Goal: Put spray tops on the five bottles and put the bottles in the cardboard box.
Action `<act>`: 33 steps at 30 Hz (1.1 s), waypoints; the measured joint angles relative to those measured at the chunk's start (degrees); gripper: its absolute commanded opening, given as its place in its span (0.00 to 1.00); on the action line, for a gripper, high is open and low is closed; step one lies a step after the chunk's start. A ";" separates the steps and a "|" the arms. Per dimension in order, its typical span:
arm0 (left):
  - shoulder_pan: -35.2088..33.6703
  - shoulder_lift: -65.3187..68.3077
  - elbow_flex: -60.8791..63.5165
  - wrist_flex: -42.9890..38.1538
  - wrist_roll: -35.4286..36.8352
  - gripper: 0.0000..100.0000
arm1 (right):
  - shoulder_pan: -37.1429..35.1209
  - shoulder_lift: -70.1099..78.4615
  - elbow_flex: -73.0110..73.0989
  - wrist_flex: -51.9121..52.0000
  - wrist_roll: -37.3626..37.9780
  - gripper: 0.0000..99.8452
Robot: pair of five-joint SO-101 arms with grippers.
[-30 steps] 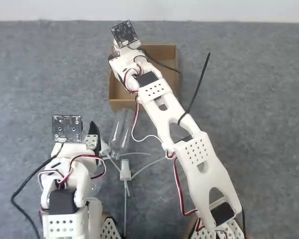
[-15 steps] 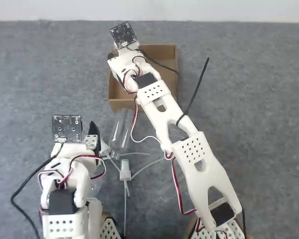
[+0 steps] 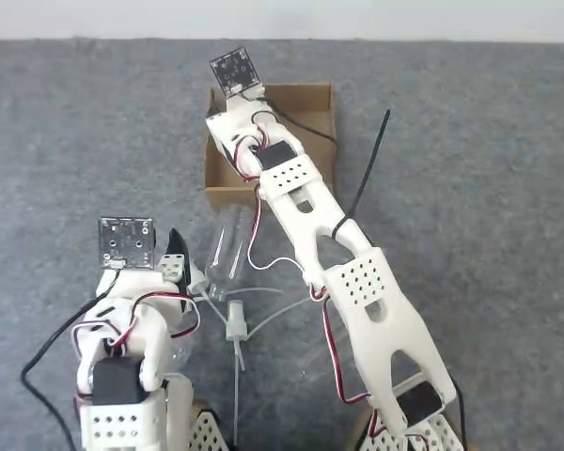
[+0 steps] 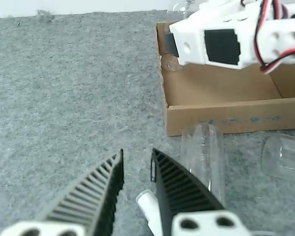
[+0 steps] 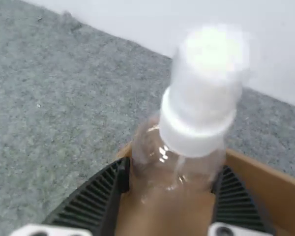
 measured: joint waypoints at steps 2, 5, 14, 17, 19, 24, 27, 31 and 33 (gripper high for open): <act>0.00 0.00 0.00 0.00 0.00 0.09 | 0.00 0.00 0.00 -1.23 0.00 0.24; 0.00 0.00 0.00 0.00 0.00 0.09 | 0.00 0.00 0.00 -2.46 0.00 0.24; 0.00 0.00 0.00 0.00 0.00 0.09 | 0.00 0.00 0.00 -3.60 0.00 0.24; 0.00 0.00 0.00 0.00 0.00 0.09 | 0.00 0.00 0.00 -3.60 0.00 0.24; 0.00 0.00 0.00 0.00 0.00 0.09 | 0.00 0.00 0.00 -3.08 0.00 0.24; 0.00 0.00 0.00 0.00 0.00 0.09 | 0.00 0.09 -4.31 2.46 0.00 0.24; 0.00 0.00 0.00 0.00 0.00 0.09 | 0.00 0.09 -8.18 7.03 0.00 0.24; 0.00 0.00 0.00 0.00 0.00 0.09 | 0.00 0.09 -11.87 12.48 0.00 0.24; 0.00 0.00 0.00 0.00 0.00 0.09 | 0.00 0.09 -12.75 14.77 0.00 0.24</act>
